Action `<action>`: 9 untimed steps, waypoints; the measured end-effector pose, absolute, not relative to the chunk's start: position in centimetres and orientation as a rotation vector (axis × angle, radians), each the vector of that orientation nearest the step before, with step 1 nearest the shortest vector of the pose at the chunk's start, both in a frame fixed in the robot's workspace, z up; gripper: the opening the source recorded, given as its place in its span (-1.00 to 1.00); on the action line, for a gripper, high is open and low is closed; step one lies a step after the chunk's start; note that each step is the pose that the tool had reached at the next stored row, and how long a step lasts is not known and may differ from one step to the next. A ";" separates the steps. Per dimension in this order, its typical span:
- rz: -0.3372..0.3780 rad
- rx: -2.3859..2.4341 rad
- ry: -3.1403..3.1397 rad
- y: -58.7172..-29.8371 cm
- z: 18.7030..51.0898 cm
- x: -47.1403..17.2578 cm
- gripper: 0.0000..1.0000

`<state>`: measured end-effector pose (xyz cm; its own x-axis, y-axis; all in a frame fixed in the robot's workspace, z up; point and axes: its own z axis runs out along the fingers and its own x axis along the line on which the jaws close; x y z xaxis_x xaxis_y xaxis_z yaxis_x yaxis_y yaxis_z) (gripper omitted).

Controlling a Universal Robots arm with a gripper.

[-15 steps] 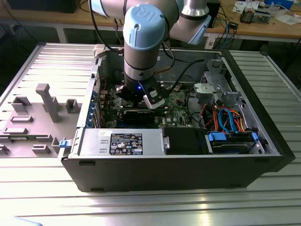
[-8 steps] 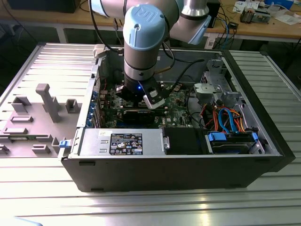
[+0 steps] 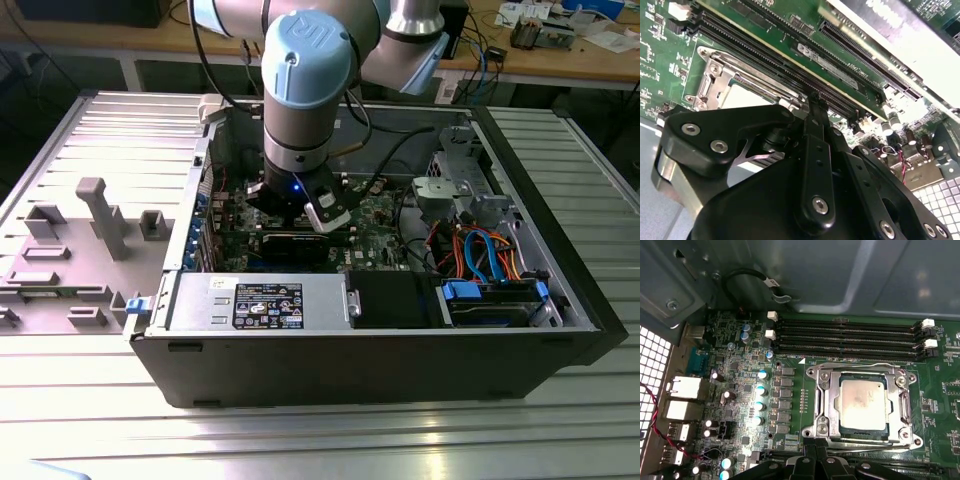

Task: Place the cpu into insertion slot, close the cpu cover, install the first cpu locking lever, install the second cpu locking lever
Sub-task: 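Install the second cpu locking lever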

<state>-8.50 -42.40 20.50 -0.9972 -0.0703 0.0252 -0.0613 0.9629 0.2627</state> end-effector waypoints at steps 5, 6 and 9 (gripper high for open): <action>-0.410 0.102 -3.078 -42.6 20.5 -8.5 -0.79; -0.411 0.102 -3.078 -42.7 20.5 -8.5 -0.79; -0.412 0.102 -3.078 -42.9 20.5 -8.5 -0.79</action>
